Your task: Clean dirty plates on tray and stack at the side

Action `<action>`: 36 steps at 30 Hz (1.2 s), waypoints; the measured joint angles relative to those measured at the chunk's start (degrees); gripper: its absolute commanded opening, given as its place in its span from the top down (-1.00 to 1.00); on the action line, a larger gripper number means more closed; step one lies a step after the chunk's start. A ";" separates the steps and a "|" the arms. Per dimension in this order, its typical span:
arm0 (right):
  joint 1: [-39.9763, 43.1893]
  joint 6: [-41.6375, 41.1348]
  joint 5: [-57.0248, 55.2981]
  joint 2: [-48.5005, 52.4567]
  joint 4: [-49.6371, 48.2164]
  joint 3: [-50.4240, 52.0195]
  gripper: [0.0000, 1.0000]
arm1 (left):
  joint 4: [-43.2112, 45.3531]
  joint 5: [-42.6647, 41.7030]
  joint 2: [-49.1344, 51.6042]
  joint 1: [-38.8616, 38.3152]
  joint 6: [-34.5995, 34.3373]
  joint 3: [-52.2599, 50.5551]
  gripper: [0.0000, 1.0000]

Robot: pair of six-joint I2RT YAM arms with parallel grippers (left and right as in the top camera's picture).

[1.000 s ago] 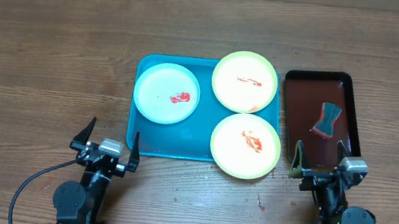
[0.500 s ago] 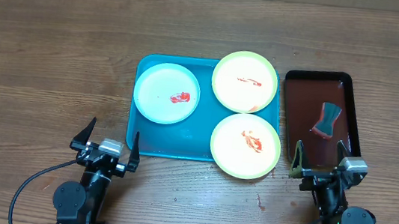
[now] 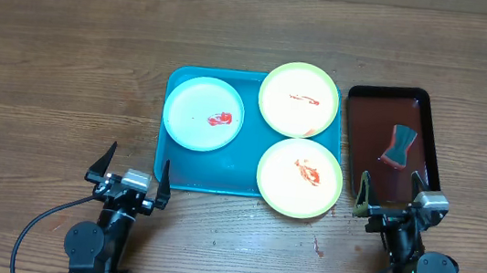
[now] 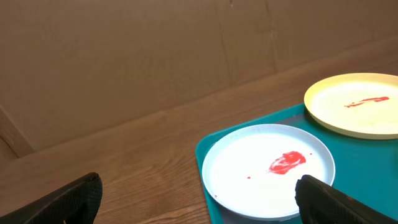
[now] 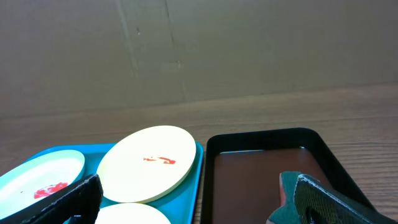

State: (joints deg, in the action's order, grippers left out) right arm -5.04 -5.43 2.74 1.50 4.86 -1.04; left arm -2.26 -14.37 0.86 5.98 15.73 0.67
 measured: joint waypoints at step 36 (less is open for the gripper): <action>0.00 -0.46 10.80 35.69 25.68 -42.56 -1.00 | -28.85 -11.41 42.91 0.00 -3.37 44.15 -1.00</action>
State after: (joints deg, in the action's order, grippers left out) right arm -5.04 -5.89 13.54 37.19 30.55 -43.59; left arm -31.11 -25.78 43.77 5.98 12.36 44.82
